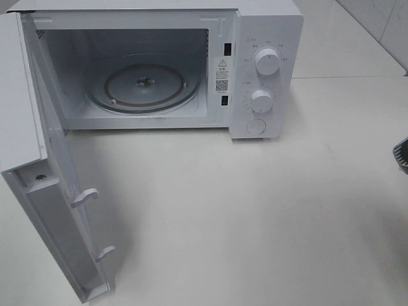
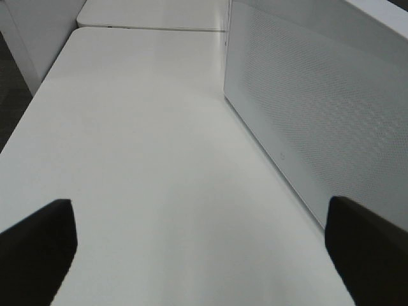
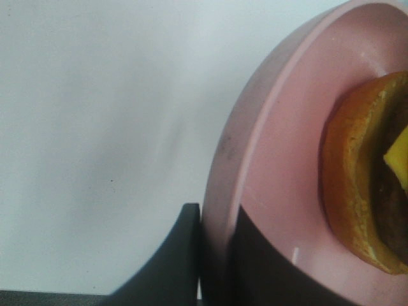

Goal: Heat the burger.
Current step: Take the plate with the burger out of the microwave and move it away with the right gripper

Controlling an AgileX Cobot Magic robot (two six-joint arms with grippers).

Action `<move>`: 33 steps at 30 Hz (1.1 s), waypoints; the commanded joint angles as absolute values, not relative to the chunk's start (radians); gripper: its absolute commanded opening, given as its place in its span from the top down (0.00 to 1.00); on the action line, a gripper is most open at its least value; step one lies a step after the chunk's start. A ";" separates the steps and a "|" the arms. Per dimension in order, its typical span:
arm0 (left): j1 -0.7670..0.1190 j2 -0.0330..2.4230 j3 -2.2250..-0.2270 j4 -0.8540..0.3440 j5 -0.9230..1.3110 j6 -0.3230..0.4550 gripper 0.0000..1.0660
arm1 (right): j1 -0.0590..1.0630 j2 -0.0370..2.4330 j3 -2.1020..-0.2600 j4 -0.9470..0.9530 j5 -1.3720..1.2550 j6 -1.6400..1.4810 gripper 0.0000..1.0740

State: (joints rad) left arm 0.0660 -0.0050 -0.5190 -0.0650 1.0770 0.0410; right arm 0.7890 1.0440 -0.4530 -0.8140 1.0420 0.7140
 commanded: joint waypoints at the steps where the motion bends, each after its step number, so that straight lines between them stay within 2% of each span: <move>1: 0.068 -0.012 -0.516 -0.071 1.068 0.042 0.08 | 0.788 1.099 -0.461 -0.906 1.062 0.804 1.00; 14: 0.068 -0.012 -0.516 -0.071 1.068 0.042 0.08 | 0.781 1.323 -0.461 -0.933 0.962 1.055 1.00; 22: 0.068 -0.012 -0.516 -0.071 1.068 0.042 0.08 | 0.781 1.407 -0.461 -0.940 0.896 1.107 1.00; 33: 0.068 -0.012 -0.516 -0.071 1.068 0.042 0.08 | 0.781 1.573 -0.462 -1.025 0.841 1.256 1.00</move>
State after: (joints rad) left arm 0.0660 -0.0050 -0.5190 -0.0650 1.0770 0.0410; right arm 0.7870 1.5680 -0.4570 -0.9670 0.7880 1.2460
